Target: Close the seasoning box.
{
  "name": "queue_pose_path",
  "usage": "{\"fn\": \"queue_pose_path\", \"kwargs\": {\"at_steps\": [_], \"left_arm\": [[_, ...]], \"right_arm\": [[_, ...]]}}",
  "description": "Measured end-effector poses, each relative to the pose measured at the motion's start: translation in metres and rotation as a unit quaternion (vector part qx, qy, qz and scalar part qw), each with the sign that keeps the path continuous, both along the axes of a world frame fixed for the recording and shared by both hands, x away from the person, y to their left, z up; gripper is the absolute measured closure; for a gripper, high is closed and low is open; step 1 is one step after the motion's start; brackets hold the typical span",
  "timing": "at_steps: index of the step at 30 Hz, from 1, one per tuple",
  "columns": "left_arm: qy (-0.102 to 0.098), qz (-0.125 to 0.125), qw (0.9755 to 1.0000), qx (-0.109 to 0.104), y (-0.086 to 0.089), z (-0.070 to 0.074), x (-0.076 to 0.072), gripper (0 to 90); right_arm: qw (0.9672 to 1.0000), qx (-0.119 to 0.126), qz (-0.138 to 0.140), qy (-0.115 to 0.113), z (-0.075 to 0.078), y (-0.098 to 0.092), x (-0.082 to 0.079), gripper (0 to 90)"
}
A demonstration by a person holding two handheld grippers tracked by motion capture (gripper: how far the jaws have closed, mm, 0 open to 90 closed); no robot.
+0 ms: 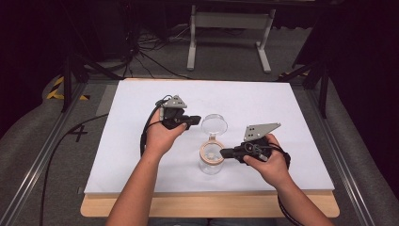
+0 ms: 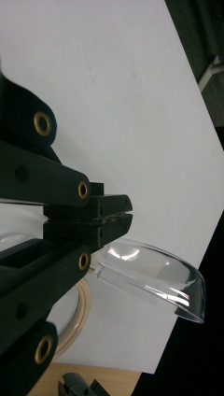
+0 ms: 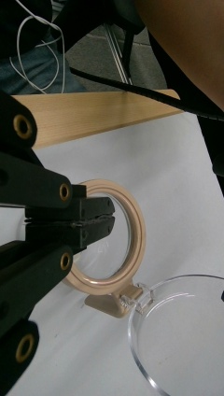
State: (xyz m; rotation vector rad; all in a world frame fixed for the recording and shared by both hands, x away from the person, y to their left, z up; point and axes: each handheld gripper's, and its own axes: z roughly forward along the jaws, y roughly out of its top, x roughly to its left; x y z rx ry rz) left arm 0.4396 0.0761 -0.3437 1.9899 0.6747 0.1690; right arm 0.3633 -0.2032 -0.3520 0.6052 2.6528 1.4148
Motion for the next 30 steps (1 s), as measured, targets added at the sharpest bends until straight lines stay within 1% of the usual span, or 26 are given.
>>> {"fn": "queue_pose_path", "kwargs": {"at_steps": [2,3,7,11,13,14,16,17,19,21,22,28,30], "left_arm": [[-0.002,-0.001,1.0,-0.002,-0.002,-0.001,0.0,89.2],[-0.002,-0.003,1.0,0.002,-0.003,0.0,-0.001,88.6],[-0.013,-0.007,0.9998,0.014,-0.006,0.002,-0.006,88.6],[-0.018,-0.011,0.9997,0.012,-0.005,0.003,-0.009,88.6],[-0.019,-0.013,0.9996,0.017,-0.004,0.004,-0.011,88.7],[-0.023,-0.015,0.9993,0.023,-0.004,0.005,-0.013,88.7],[-0.021,-0.016,0.9994,0.024,-0.004,0.006,-0.016,88.6],[-0.027,-0.024,0.9988,0.033,-0.004,0.007,-0.02,88.4],[-0.029,-0.029,0.9985,0.037,-0.005,0.008,-0.021,88.3],[-0.03,-0.034,0.9982,0.039,-0.005,0.008,-0.026,87.9],[-0.025,-0.036,0.9982,0.04,-0.004,0.009,-0.029,87.7],[-0.021,-0.039,0.9982,0.041,-0.001,0.01,-0.034,87.7],[-0.021,-0.04,0.998,0.045,0.001,0.011,-0.035,87.7]], "right_arm": [[1.0,0.002,-0.001,0.0,0.0,0.0,0.0,90.0],[1.0,0.002,-0.002,0.0,0.0,0.0,0.0,90.0],[1.0,0.004,-0.008,-0.001,-0.001,-0.001,0.002,90.0],[0.9999,0.006,-0.013,0.004,-0.003,-0.001,0.004,90.0],[0.9998,0.008,-0.015,0.006,-0.003,-0.001,0.005,90.0],[0.9998,0.009,-0.015,0.006,-0.004,-0.001,0.005,90.0],[0.9998,0.011,-0.016,0.007,-0.003,-0.001,0.004,90.0],[0.9998,0.013,-0.016,0.007,-0.003,-0.001,0.005,90.0],[0.9997,0.014,-0.016,0.007,-0.003,-0.001,0.005,90.0],[0.9997,0.016,-0.017,0.007,-0.003,-0.001,0.005,90.0],[0.9997,0.016,-0.017,0.008,-0.003,-0.001,0.005,90.0],[0.9997,0.016,-0.014,0.012,-0.004,-0.001,0.004,90.0],[0.9997,0.014,-0.013,0.013,-0.004,-0.001,0.004,90.0]]}}
